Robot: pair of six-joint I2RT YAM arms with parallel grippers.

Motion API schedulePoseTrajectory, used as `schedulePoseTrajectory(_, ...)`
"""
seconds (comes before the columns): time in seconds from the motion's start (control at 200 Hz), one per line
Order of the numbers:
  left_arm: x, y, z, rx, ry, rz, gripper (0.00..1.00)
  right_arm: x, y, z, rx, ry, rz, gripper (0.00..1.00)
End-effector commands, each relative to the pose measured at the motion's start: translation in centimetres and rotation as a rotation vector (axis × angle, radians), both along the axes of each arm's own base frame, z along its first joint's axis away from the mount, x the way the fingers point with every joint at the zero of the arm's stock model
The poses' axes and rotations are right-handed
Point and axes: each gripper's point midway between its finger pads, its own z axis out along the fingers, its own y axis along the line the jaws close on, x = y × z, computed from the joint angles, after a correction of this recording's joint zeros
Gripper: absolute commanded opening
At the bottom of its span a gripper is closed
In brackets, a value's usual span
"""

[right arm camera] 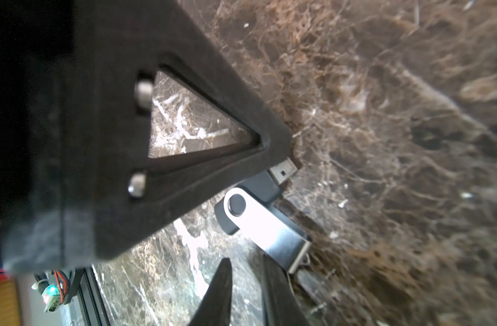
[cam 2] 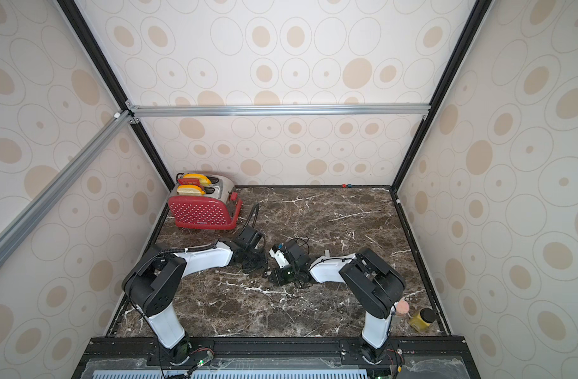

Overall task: Close the usb drive cover
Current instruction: Adjust the USB drive at the center of the board.

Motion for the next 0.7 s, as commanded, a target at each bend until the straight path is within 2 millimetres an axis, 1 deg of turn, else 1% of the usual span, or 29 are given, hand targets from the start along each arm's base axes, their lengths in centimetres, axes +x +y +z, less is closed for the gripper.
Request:
schedulePoseTrajectory(0.0,-1.8,1.6,-1.5,0.072,0.062,-0.009,0.1,0.5,-0.8,-1.0,-0.054,0.006,-0.008,0.23)
schedulePoseTrajectory(0.145,-1.6,1.8,-1.3,0.084,0.054,-0.005,0.1,1.3,-0.7,-0.8,-0.047,0.001,-0.018,0.23)
schedulePoseTrajectory(0.24,-1.4,2.0,-0.9,0.077,0.039,0.005,0.1,1.7,-0.8,-0.7,-0.061,-0.017,-0.021,0.23)
schedulePoseTrajectory(0.421,-1.3,2.1,-0.5,0.072,0.029,0.006,0.09,1.9,-0.2,-1.0,-0.067,0.001,0.007,0.23)
schedulePoseTrajectory(0.571,-1.2,1.9,-0.1,0.052,0.021,-0.003,0.08,2.3,-0.8,-1.4,-0.077,-0.001,-0.015,0.23)
schedulePoseTrajectory(0.696,-1.3,1.9,-0.1,0.05,0.02,-0.003,0.08,2.1,-1.2,-0.7,-0.064,-0.001,-0.016,0.23)
